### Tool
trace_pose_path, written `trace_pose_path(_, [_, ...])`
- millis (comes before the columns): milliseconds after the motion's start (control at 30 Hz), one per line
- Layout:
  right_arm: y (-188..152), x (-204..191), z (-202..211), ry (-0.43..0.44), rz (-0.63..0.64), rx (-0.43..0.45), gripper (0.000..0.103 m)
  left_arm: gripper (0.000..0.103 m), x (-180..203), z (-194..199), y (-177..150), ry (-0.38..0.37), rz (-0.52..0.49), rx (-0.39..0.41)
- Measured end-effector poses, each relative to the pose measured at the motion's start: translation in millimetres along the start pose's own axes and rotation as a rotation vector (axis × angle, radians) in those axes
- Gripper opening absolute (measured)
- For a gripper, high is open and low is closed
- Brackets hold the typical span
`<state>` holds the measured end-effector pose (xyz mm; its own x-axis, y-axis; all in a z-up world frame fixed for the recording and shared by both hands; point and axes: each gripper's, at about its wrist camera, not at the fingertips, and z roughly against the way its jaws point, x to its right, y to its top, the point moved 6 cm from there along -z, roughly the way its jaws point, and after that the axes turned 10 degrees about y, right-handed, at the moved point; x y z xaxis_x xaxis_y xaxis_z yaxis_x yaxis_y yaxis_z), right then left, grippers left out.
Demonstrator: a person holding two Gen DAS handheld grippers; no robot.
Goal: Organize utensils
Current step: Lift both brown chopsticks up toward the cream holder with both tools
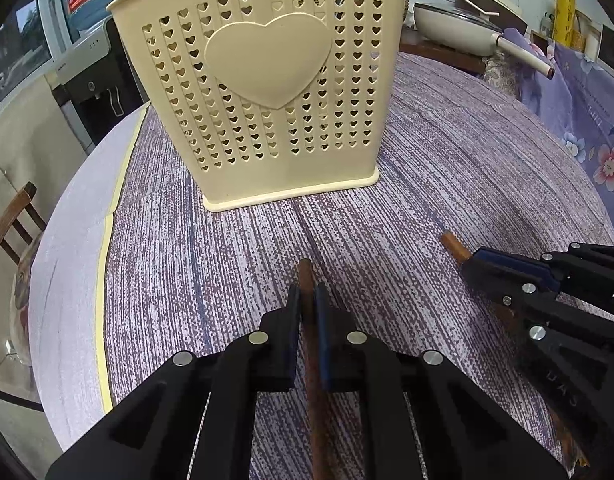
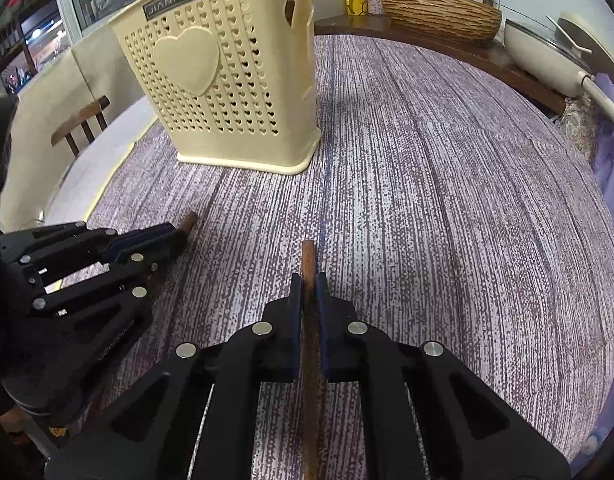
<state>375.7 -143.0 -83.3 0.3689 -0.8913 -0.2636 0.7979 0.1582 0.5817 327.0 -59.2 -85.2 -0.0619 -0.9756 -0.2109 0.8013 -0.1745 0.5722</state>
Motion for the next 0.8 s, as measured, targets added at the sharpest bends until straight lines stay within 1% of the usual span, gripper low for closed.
trace_pose_path(133, [4.5,-2.7,10.5,0.023,-0.005,0.036,0.008,0.008,-5.0,3.8,1.3,-0.023,0.032,0.011])
trace_pose_path(300, [13.3,-7.6,29.8,0.069,-0.019,0.095,0.008,0.008,-12.4,23.7,8.4,-0.046,0.064,0.059])
trace_pose_path(467, [24.1,-15.6,51.9,0.102,-0.012,0.151,0.008,0.008,-26.1,49.9,19.9,-0.067,0.101,0.121])
trace_pose_path(633, [40.2,-28.6,88.8,0.150,0.002,0.231,0.008,0.008,-38.3,80.0,33.2,-0.087,0.139,0.193])
trace_pose_path(800, [51.9,-40.6,125.2,0.170,0.038,0.298,0.008,0.008,-48.0,112.8,44.5,-0.115,0.166,0.268])
